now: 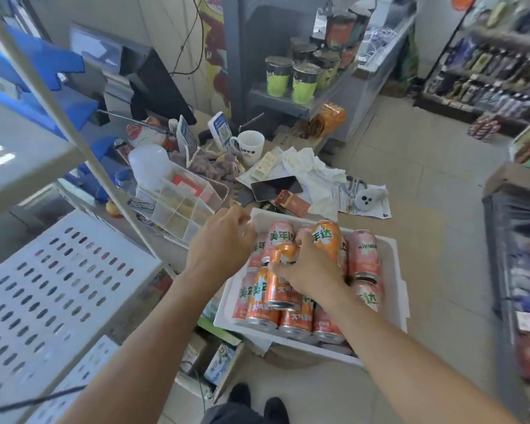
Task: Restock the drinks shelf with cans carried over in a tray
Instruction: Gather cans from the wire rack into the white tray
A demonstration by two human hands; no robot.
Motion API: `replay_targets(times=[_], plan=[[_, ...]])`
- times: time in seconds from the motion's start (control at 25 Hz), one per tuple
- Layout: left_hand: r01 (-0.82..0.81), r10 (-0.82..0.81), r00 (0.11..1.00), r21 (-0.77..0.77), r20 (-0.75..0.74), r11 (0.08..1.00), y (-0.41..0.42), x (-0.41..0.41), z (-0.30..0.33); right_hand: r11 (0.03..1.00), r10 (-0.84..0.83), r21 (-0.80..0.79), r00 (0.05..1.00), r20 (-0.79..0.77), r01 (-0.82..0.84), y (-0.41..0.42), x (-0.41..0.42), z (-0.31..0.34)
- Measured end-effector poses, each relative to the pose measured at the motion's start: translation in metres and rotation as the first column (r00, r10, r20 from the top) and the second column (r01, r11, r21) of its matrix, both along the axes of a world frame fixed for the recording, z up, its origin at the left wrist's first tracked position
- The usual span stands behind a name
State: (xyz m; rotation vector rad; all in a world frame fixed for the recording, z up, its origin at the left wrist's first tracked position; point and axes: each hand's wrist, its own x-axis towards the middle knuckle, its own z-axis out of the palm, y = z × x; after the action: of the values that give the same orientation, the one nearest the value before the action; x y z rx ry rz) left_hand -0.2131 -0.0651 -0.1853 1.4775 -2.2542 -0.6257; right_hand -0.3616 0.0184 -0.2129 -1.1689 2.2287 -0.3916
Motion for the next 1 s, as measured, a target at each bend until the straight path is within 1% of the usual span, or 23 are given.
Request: replay_targets(times=[0.08,0.24,0.32,0.4,0.48,0.56,0.68,0.72,0.76,0.8,0.92,1.0], plan=[[0.03,-0.03,1.0,0.039,-0.003,0.999,-0.007,-0.002,-0.011,1.0,-0.01,0.029,0.998,-0.056,0.012,0.002,0.009,-0.005],[0.065,-0.065,0.998,0.079,0.003,0.995,-0.017,-0.005,-0.033,0.999,-0.039,0.029,0.991,-0.125,0.043,0.008,0.014,-0.005],[0.068,-0.069,0.998,0.12,0.006,0.99,-0.02,-0.004,-0.048,0.999,-0.042,0.013,0.982,-0.182,0.045,0.013,0.016,-0.003],[0.055,-0.057,0.998,0.174,0.011,0.983,-0.021,-0.004,-0.065,0.996,-0.078,-0.055,0.974,-0.212,0.068,0.022,0.012,-0.002],[0.011,-0.011,1.0,0.234,0.0,0.972,-0.022,-0.003,-0.082,0.973,-0.181,-0.172,0.973,-0.145,0.155,0.035,-0.004,0.002],[-0.056,0.064,0.998,0.313,-0.014,0.948,-0.024,-0.004,-0.094,0.911,-0.337,-0.274,0.939,-0.068,0.307,0.053,-0.036,0.0],[-0.118,0.149,0.988,0.425,-0.041,0.898,-0.024,-0.008,-0.106,0.766,-0.583,-0.359,0.812,-0.036,0.534,0.085,-0.102,-0.032],[-0.134,0.165,0.986,0.441,-0.032,0.888,-0.022,-0.012,-0.109,0.734,-0.637,-0.341,0.77,-0.042,0.588,0.095,-0.121,-0.046],[-0.15,0.179,0.984,0.448,-0.021,0.881,-0.019,-0.014,-0.112,0.723,-0.661,-0.303,0.749,-0.042,0.621,0.104,-0.135,-0.057],[-0.168,0.199,0.98,0.452,-0.021,0.876,-0.017,-0.016,-0.117,0.726,-0.664,-0.247,0.748,-0.008,0.642,0.11,-0.147,-0.069],[-0.235,0.273,0.962,0.439,-0.023,0.867,-0.011,-0.021,-0.123,0.782,-0.601,-0.049,0.773,0.204,0.621,0.116,-0.16,-0.089],[-0.272,0.315,0.949,0.426,-0.031,0.863,-0.011,-0.02,-0.127,0.769,-0.581,-0.064,0.737,0.346,0.636,0.116,-0.159,-0.097]])
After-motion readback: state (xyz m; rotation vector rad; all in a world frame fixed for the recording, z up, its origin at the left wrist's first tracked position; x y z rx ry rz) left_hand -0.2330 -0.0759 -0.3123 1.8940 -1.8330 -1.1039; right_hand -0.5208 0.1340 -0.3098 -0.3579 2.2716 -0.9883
